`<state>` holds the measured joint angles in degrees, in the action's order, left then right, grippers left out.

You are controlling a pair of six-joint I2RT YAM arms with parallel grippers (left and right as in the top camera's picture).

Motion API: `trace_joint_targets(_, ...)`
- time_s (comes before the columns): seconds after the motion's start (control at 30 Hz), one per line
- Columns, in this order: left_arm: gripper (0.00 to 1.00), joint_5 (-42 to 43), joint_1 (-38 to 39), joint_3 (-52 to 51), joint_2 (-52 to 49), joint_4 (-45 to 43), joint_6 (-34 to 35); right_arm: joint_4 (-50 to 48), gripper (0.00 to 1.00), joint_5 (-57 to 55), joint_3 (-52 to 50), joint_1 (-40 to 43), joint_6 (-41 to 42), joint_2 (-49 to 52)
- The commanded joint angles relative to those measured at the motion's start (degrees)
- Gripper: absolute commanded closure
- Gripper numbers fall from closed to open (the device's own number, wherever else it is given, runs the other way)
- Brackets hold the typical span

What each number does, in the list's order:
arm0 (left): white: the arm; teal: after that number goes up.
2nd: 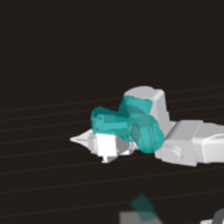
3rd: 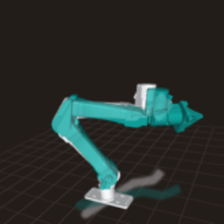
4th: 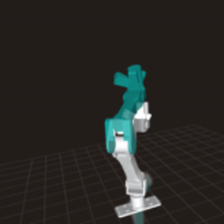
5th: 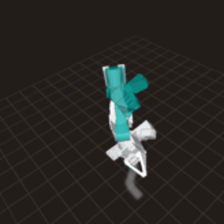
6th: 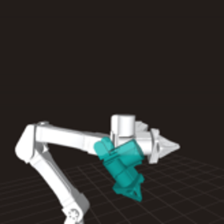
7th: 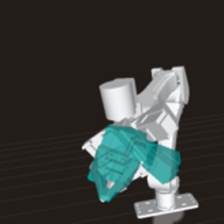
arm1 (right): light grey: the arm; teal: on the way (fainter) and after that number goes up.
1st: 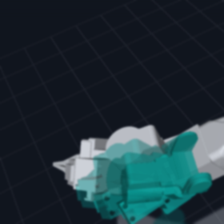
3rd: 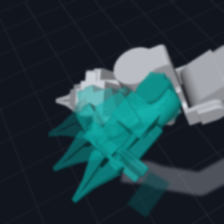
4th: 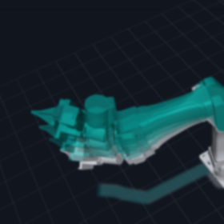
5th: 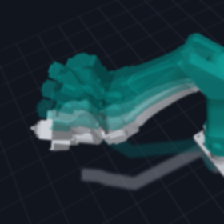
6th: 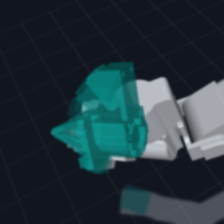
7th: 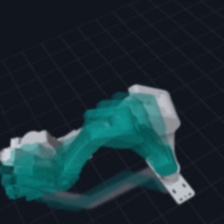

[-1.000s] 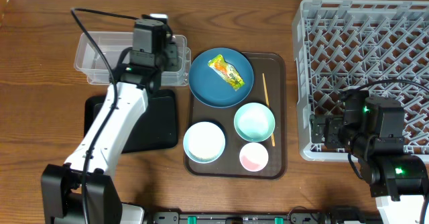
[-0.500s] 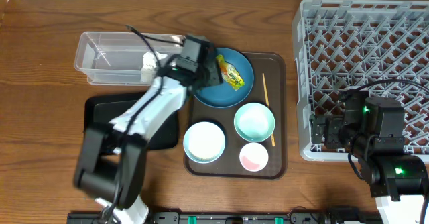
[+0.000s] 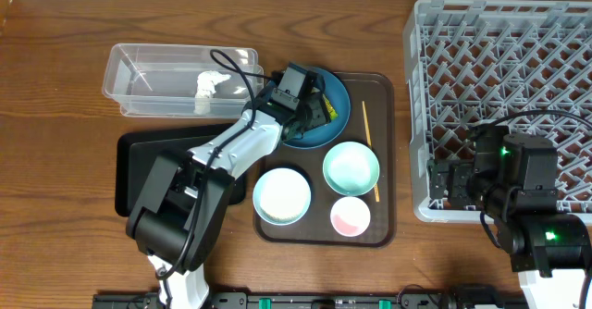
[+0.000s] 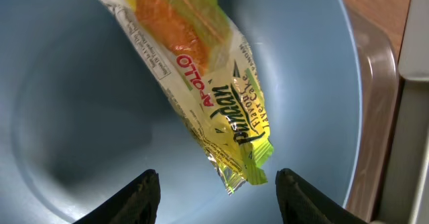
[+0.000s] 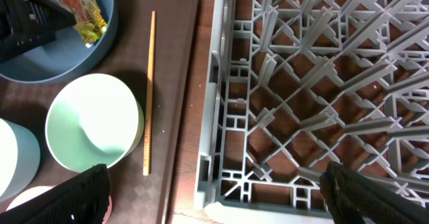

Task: Sort waste into correct bins and load items into the dishwasher rack
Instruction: 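Grasp the yellow snack wrapper on the blue plate with the left gripper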

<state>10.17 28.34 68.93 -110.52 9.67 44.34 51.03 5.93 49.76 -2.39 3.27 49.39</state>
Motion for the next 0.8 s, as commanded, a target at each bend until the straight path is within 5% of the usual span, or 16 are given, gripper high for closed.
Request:
trace_joint_targets(0.0, 0.42, -0.3, 0.0, 0.4, -1.9, -1.0, 7.8, 0.0, 0.01, -0.1, 1.1, -0.6, 0.5, 0.0)
trace_joint_targets(0.77, 0.47, -0.3, 1.6, 0.4, -5.5, -4.2, 12.1, 0.2, 0.01, -0.1, 1.1, -0.6, 0.5, 0.0)
